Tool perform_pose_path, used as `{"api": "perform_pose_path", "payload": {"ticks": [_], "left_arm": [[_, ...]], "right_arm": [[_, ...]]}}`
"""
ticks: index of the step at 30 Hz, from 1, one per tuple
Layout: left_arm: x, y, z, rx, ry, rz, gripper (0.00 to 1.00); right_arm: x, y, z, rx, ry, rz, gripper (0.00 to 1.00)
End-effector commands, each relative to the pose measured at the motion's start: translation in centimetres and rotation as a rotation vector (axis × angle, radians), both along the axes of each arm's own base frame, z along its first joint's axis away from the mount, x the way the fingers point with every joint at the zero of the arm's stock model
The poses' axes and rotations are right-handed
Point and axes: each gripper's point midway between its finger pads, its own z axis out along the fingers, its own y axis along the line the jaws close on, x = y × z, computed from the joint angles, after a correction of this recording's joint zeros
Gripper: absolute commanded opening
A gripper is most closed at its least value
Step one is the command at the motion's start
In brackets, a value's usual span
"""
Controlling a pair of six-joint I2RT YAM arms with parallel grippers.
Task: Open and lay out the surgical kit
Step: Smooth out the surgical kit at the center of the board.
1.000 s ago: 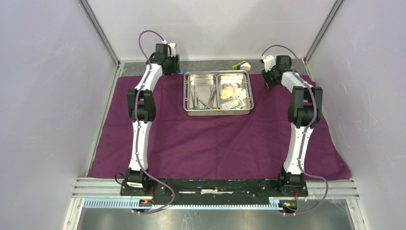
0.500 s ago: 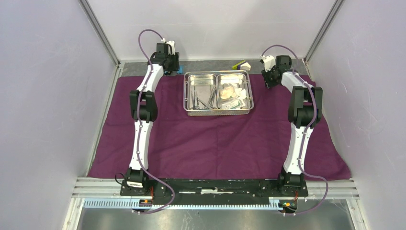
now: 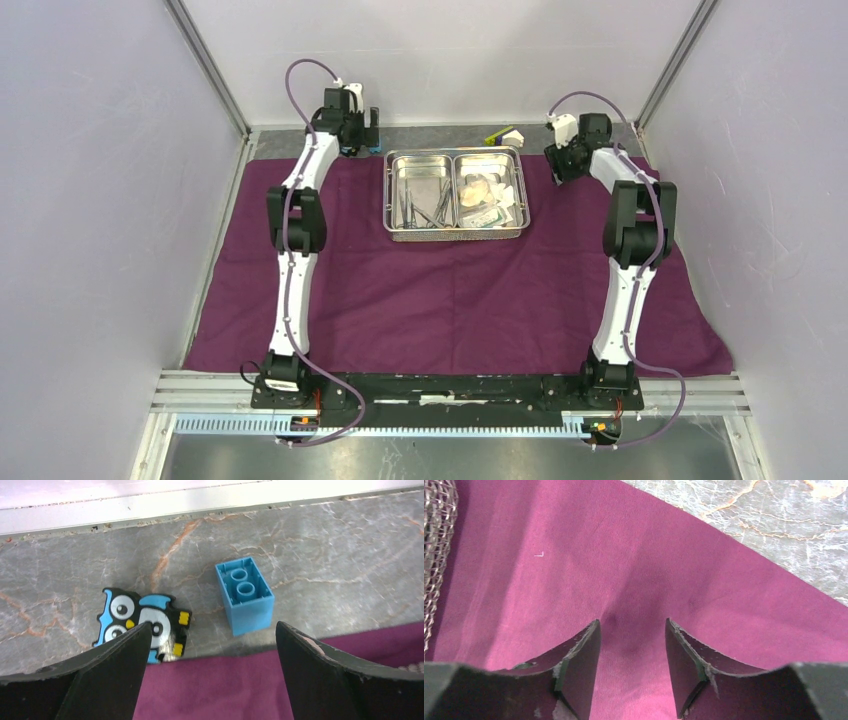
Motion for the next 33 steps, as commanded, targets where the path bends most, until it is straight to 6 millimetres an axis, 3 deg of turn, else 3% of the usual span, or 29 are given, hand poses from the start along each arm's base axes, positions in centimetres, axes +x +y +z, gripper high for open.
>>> {"api": "perform_pose_path", "payload": {"ticks": [1,5,7,13,15,17,19,23,33], "left_arm": [[-0.6,-0.3,12.8,-0.036,-0.199,-0.047,1.0],[-3.2,0.9,14.9,-0.016,-0.188,-0.041,1.0],[-5.1,1.9,14.5,0.029,-0.161,-0.063,1.0],[-11.1,7.5,9.2,0.149,0.028,-0.044,1.0],[-12.5,10.3,7.5,0.119,0.094,-0.018,1.0],[-13.5,11.8,5.8,0.067,0.155,-0.007,0.97],[-14.3,11.9,4.4,0.008,0.204,-0.016,0.94],[-15.2,10.2,2.1,-0.078,0.266,-0.05,0.88],[-14.7,7.2,-0.2,-0.079,0.3,-0.055,0.82]], "right_arm": [[0.6,-0.6,6.3,-0.015,-0.115,-0.022,0.6],[-0.1,-1.0,8.1,-0.03,-0.147,-0.021,0.69],[-0.9,-1.3,8.6,-0.044,-0.15,-0.016,0.72],[-4.9,-3.3,8.1,-0.105,-0.127,-0.01,0.76],[-5.8,-4.2,7.8,-0.11,-0.121,-0.017,0.76],[-6.3,-4.6,7.2,-0.098,-0.106,-0.022,0.76],[-6.5,-4.3,6.5,-0.069,-0.088,-0.012,0.75],[-6.2,-2.7,5.4,0.028,-0.071,-0.002,0.74],[-5.0,1.7,2.5,0.163,-0.008,0.032,0.73]]}}
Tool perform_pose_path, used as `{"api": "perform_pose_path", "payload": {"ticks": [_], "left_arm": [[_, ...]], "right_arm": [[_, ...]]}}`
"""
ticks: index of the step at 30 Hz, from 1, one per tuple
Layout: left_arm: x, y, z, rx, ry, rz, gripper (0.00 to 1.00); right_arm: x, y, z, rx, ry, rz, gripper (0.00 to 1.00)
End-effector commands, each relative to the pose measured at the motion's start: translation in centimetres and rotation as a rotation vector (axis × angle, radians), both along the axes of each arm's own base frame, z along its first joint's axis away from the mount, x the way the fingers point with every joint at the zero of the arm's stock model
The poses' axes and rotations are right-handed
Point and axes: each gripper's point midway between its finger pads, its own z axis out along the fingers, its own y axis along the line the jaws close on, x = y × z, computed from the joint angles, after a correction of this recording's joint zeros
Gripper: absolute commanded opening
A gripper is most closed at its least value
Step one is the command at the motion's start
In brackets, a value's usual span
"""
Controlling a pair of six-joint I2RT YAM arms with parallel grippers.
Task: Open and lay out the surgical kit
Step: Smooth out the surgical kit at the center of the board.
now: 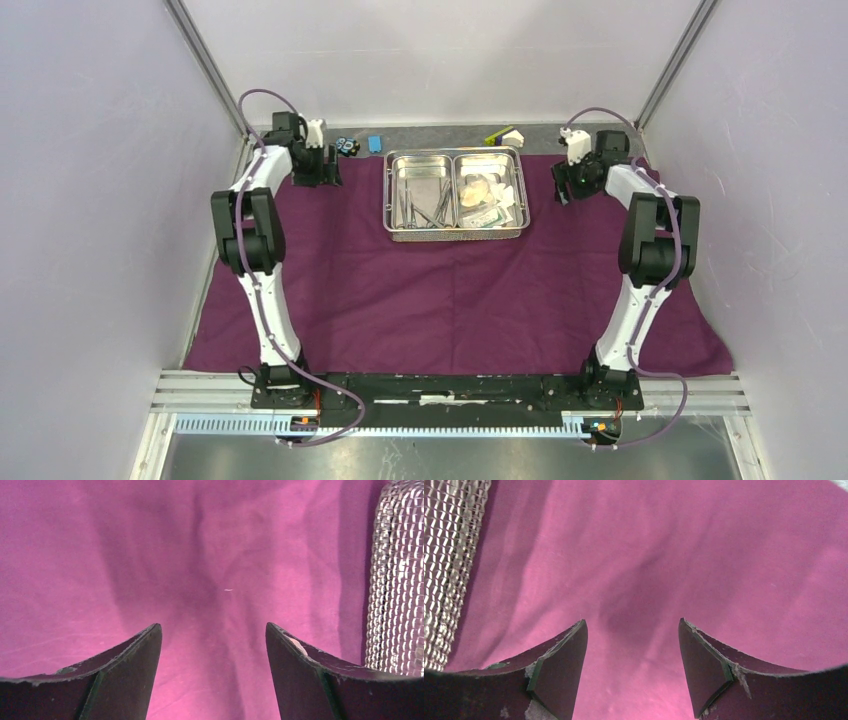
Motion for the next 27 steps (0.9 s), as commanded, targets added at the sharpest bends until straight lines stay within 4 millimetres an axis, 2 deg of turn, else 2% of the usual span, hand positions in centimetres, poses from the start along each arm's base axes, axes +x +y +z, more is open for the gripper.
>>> {"api": "perform_pose_path", "payload": {"ticks": [1,10,11,13,17,23,27], "left_arm": [[0.6,-2.0,-0.4,0.003,-0.007,-0.008,0.81],[-0.3,-1.7,-3.5,0.117,0.067,-0.022,0.71],[-0.5,-3.2,-3.7,0.122,0.073,-0.053,0.69],[-0.8,-3.4,-4.2,0.126,0.085,-0.059,0.64],[-1.1,-3.4,-5.0,0.138,0.102,-0.066,0.59],[-1.1,-3.4,-5.3,0.144,0.11,-0.075,0.39],[-0.9,-2.9,-5.5,0.167,0.114,-0.074,0.31]], "right_arm": [[1.8,3.0,0.3,0.089,-0.022,0.027,0.74],[2.4,5.3,-1.5,0.159,0.022,0.031,0.74],[2.5,5.4,-1.5,0.163,0.022,0.025,0.74],[2.7,5.4,-1.5,0.167,0.018,0.019,0.74],[2.9,5.3,-1.6,0.167,0.025,0.01,0.74],[2.9,4.8,-2.2,0.14,0.034,-0.014,0.71],[2.5,4.0,-2.7,0.1,0.037,-0.037,0.66]]}}
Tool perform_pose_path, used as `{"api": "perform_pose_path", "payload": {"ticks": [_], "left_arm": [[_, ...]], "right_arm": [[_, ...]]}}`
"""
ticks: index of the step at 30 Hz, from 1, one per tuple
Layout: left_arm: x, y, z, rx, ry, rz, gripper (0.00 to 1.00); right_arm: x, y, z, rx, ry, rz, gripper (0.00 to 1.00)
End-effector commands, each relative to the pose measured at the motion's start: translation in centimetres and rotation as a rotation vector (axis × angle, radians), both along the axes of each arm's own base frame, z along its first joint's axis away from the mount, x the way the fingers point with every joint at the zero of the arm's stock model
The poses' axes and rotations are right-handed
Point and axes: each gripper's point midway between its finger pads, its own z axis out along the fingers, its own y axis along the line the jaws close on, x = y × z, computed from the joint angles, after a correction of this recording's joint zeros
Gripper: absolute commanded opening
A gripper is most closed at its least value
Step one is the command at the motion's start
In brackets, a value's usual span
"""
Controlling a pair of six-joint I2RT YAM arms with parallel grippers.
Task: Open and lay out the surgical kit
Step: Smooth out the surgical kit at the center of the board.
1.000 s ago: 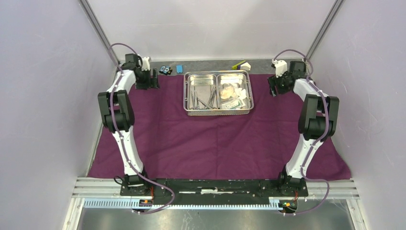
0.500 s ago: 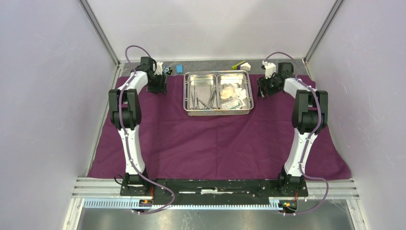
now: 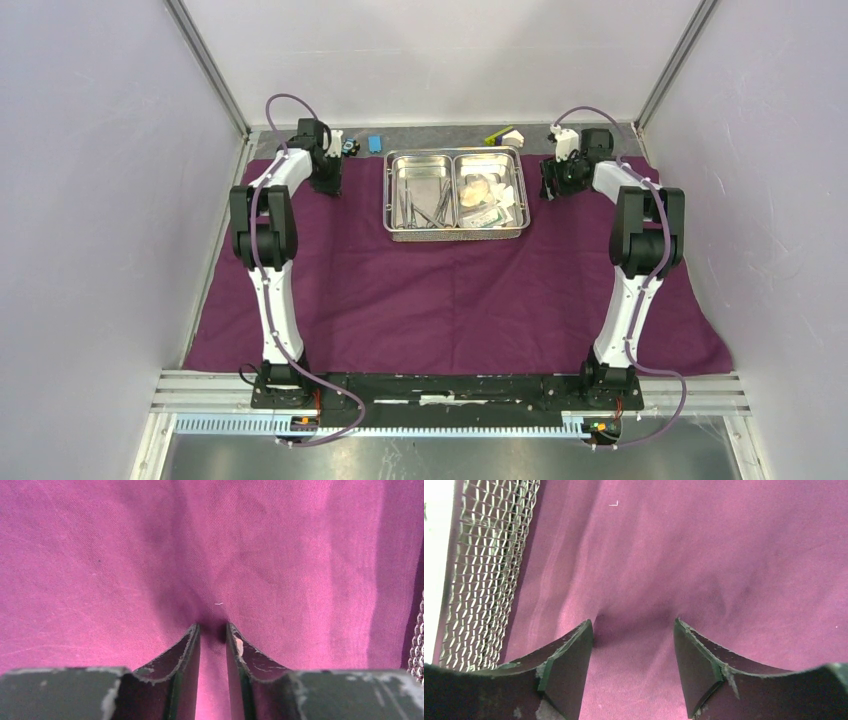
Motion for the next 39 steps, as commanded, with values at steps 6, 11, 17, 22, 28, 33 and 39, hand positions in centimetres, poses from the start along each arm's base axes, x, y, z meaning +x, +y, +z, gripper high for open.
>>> {"api": "perform_pose_path", "payload": {"ticks": [6,11,17,22,28,33,39], "left_arm": [[0.1,0.9,-2.2,0.044,0.07,-0.028,0.03],[0.3,1.6,-2.1,0.041,0.068,-0.012,0.02],[0.5,3.3,-2.0,0.032,0.075,0.02,0.02],[1.0,3.9,-1.8,0.024,0.08,0.042,0.02],[1.8,4.9,-1.7,0.014,0.082,0.069,0.02],[2.4,5.5,-1.5,0.017,0.073,0.089,0.02],[3.0,5.7,-1.1,0.022,0.057,0.095,0.02]], "right_arm": [[0.5,-1.4,-0.4,-0.082,-0.025,-0.045,0.54],[1.3,-1.7,-0.6,-0.095,-0.021,-0.047,0.27],[2.1,-1.8,-0.9,-0.104,-0.022,-0.052,0.01],[2.7,-1.8,-0.8,-0.109,-0.03,-0.058,0.0],[3.5,-2.0,-0.9,-0.124,-0.038,-0.063,0.0],[3.9,-2.4,-1.0,-0.145,-0.038,-0.063,0.0],[3.7,-2.4,-1.2,-0.146,-0.032,-0.061,0.0]]}}
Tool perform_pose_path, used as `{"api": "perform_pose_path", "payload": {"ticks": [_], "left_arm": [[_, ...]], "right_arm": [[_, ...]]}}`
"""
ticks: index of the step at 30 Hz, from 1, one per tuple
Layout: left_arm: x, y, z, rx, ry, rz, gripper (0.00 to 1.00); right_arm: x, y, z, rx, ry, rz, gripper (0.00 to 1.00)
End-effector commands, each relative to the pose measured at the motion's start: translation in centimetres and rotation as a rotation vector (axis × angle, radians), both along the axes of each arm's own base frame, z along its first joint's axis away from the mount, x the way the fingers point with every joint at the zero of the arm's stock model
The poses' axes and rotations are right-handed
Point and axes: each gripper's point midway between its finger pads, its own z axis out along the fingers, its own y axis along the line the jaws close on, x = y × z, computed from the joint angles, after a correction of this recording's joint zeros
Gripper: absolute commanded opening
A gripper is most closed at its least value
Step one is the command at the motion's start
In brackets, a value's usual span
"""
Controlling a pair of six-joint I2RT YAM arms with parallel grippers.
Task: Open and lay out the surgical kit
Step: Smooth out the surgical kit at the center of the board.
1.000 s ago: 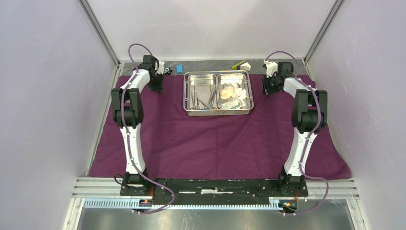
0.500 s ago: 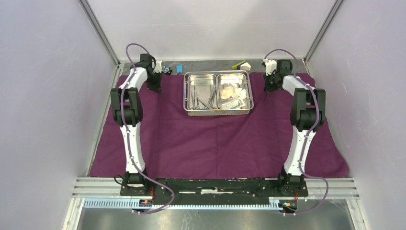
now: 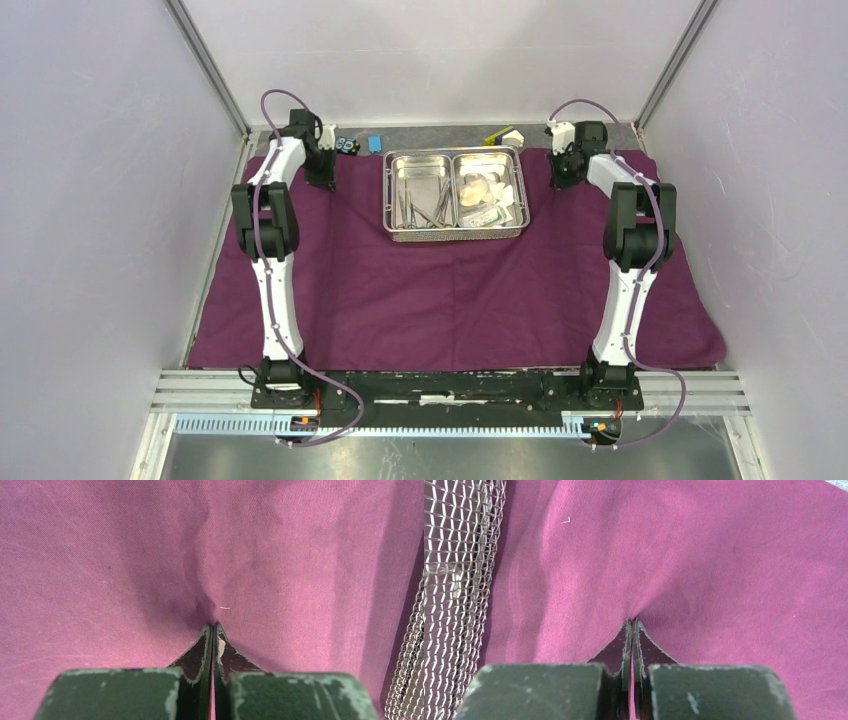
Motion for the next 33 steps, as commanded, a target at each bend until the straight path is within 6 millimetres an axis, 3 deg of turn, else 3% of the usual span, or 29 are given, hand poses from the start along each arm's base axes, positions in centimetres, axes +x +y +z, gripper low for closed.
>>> {"api": "perform_pose_path", "payload": {"ticks": [1,11,18,21,24,25,28,33], "left_arm": [[1.5,3.8,-1.0,0.078,-0.021,0.078,0.02],[2.9,4.5,0.0,0.112,-0.054,0.083,0.02],[2.4,4.1,-0.5,0.091,-0.036,0.07,0.02],[1.8,3.6,-0.3,0.068,-0.02,0.058,0.04],[1.1,3.5,0.6,0.053,-0.022,0.053,0.23],[1.0,3.6,1.1,0.047,-0.026,0.059,0.34],[0.7,4.4,3.3,0.027,-0.069,0.082,0.55],[-1.2,6.9,7.4,-0.01,-0.158,0.121,0.8]], "right_arm": [[0.9,-1.0,-0.9,-0.047,-0.013,-0.013,0.0],[-1.2,-1.5,-0.6,-0.09,-0.012,0.0,0.0],[-1.0,-1.8,0.0,-0.11,-0.024,-0.006,0.01],[-0.9,-1.9,0.4,-0.113,-0.022,-0.008,0.18],[-0.7,-2.1,1.4,-0.122,-0.04,-0.006,0.41],[-0.7,-2.2,2.0,-0.125,-0.051,-0.005,0.46],[-1.2,-2.8,4.0,-0.13,-0.082,-0.007,0.59],[-4.6,-4.1,6.2,-0.099,-0.125,0.029,0.78]]}}
